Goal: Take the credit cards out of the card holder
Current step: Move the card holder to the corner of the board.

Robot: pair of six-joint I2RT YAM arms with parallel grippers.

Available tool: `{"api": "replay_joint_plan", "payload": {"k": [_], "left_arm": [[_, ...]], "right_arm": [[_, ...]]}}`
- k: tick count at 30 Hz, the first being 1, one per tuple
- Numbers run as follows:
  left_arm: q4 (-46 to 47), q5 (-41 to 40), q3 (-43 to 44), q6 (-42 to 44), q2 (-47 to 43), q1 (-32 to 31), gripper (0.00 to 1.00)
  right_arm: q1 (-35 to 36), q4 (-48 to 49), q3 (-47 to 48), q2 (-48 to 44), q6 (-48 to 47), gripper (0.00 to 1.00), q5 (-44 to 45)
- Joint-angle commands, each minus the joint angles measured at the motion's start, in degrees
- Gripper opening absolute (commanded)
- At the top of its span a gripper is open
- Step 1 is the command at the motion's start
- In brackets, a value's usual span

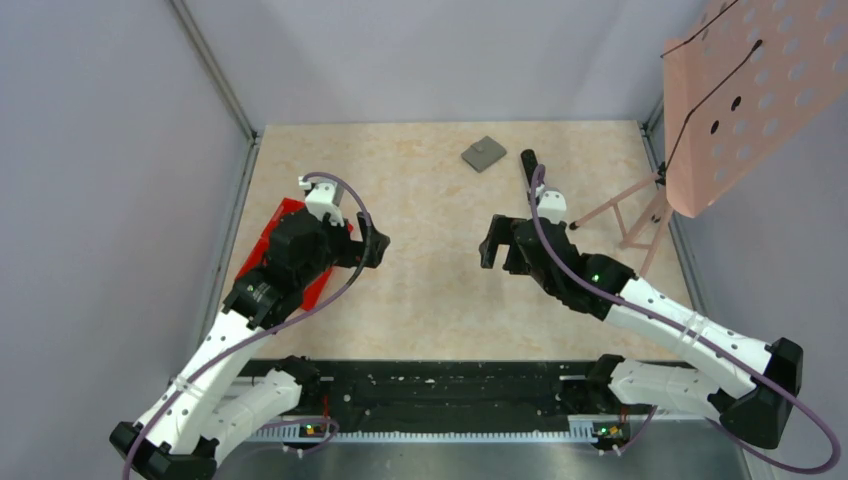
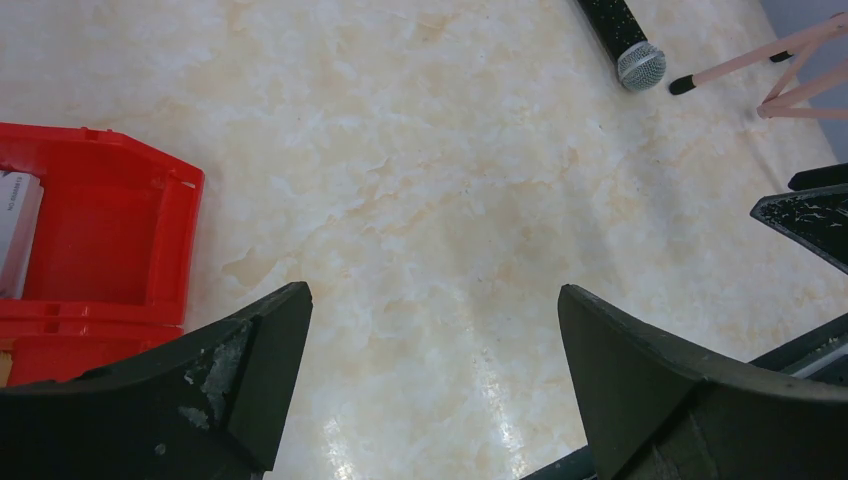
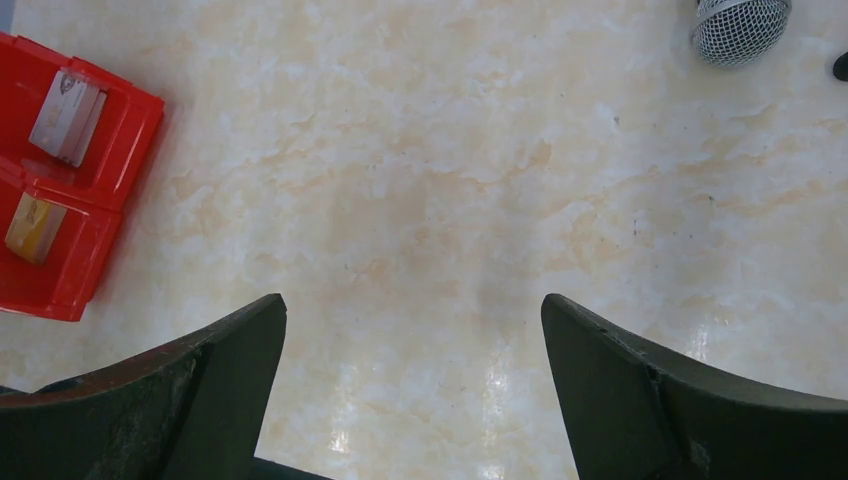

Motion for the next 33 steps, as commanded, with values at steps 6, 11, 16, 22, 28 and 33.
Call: {"api": "replay_joint_plan", "payload": {"k": [6,11,16,22,28,33], "left_arm": [[1.74,-0.96,-0.35,0.41,-0.95,0.20,0.99],[1.69,-1.55,-0.33,0.49,-1.02,0.13,0.99],[2.17,-1.53,-0.51,0.38,-1.85,0.18,0.99],[1.86,-3.56,-0.10,-0.45,-2.80,0.18,0.99],[3.52,-2.34,-1.40,-1.04,-5.10,0.17,0.99],[3.76,-0.72,-1.63,-1.73,-4.88,0.18,0.97]], "right_arm": [[0.47,2.48,1.30,-0.05,1.07,0.99,1.01],[0.45,5.14,0.75,0.32,0.81,0.99,0.63],[0.50,12.88,-1.44,0.25,-3.28,0.99,2.31],[-1.64,30.22,-8.93,3.74,-6.75,0.95,8.14],[-10.78,42.65,-9.02,15.04,-0.86,0.78,-0.22],[-14.26,47.60,-1.15,29.47,-3.22,0.64,-1.10]]}}
